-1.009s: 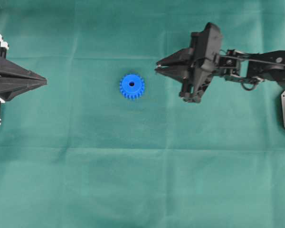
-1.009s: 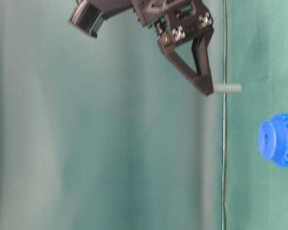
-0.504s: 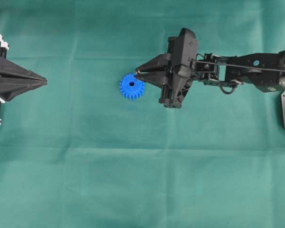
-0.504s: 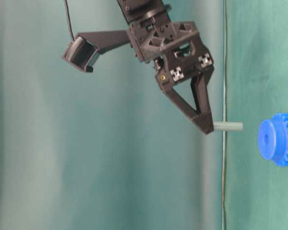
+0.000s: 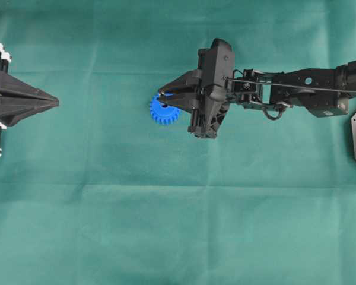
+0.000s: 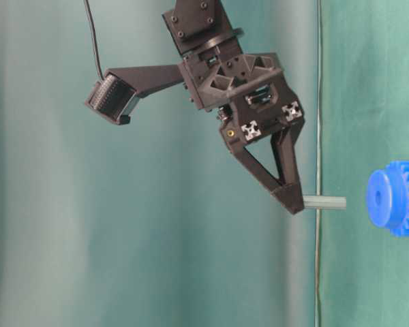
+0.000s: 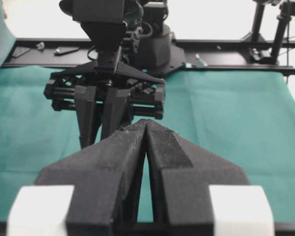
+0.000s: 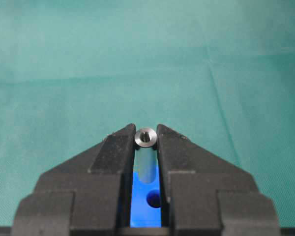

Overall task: Insert the shaft placed at a random location into the center hole of the small gear at another random location.
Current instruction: 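Carry the held shaft left with the right gripper over the blue gear, then align the shaft over the gear's center hole and lower it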

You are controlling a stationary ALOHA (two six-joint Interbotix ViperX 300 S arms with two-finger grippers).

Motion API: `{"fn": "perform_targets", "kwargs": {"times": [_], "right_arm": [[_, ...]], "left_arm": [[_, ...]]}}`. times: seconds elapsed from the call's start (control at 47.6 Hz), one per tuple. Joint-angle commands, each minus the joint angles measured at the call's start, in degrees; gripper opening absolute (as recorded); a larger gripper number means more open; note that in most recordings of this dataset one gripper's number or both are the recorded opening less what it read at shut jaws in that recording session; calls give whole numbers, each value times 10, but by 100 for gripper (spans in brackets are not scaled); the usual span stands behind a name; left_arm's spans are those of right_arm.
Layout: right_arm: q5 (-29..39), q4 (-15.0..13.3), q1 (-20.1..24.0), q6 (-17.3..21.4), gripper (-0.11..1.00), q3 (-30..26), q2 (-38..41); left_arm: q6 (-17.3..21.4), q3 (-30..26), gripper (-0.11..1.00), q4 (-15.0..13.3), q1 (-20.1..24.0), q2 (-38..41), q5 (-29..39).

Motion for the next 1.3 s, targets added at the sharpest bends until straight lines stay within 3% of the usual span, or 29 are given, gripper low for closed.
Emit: {"fn": "perform_targets", "kwargs": {"times": [0.0,0.714,1.282], "right_arm": [[1,2,1,-3,14,-13,-8],[-5,3,-3,-3,14,-15,42],[-8,2,-4,-6,14,-10,5]], "left_arm": [[-1,-11,0,1,0,4,-2],[-1,-11,0,1,0,5,-2],[-1,-11,0,0,0,5,2]]}}
